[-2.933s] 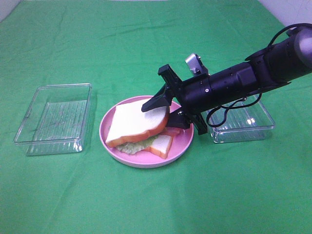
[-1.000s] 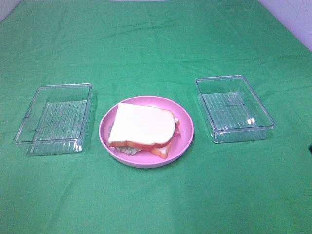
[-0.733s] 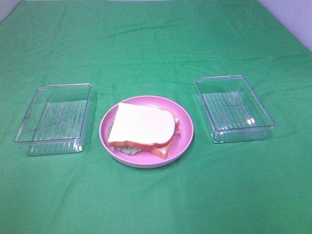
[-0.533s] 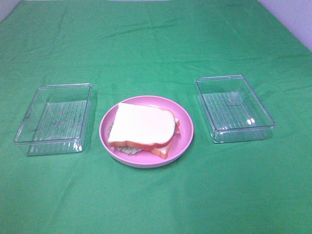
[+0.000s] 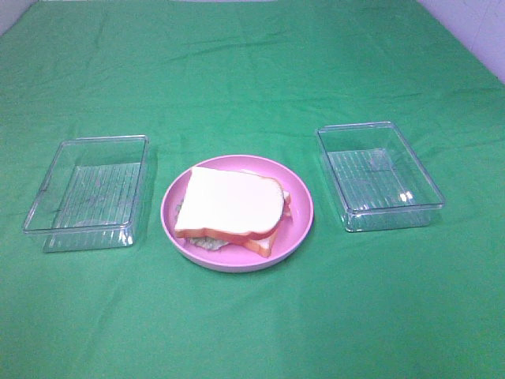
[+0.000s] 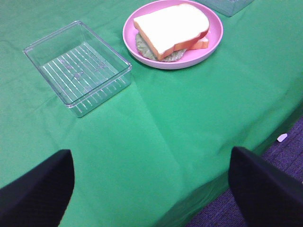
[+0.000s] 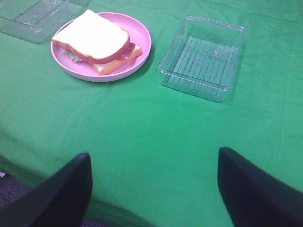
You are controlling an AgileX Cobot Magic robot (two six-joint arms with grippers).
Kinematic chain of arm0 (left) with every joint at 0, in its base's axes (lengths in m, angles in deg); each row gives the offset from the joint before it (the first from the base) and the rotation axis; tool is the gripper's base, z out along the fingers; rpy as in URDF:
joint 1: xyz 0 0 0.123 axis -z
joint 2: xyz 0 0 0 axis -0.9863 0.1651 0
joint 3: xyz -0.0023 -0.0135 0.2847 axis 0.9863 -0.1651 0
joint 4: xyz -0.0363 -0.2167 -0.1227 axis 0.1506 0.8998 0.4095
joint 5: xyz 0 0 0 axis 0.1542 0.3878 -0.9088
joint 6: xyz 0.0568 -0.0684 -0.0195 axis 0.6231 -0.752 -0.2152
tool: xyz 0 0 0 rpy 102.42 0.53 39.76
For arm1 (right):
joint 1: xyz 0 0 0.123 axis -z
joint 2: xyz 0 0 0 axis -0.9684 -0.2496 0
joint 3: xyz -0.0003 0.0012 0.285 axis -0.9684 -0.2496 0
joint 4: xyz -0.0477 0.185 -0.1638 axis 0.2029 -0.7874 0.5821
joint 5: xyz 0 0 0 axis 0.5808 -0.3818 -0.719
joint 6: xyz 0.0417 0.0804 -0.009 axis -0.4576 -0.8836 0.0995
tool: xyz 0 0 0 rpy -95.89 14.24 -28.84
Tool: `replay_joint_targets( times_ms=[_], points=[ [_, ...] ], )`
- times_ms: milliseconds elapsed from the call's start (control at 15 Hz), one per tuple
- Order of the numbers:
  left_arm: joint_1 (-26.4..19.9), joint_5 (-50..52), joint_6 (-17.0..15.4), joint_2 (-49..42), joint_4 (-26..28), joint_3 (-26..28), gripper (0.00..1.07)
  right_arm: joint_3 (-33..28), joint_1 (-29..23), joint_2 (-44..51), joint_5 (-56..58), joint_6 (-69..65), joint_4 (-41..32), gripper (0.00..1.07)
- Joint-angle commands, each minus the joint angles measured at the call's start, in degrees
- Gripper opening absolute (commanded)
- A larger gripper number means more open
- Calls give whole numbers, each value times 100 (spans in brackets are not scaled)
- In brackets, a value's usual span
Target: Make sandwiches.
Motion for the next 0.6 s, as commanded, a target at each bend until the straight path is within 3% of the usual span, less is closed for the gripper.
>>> replay_joint_targets(
  times_ms=[67, 400, 600],
  points=[
    [-367, 57, -6, -46, 11, -6, 84, -29, 11, -11, -69, 74, 11, 70],
    [-2487, 57, -6, -46, 11, -6, 84, -29, 17, -6, -69, 63, 11, 70],
    [-3466, 57, -6, -46, 11, -6, 84, -29, 659, -29, -69, 63, -11, 70]
  ],
)
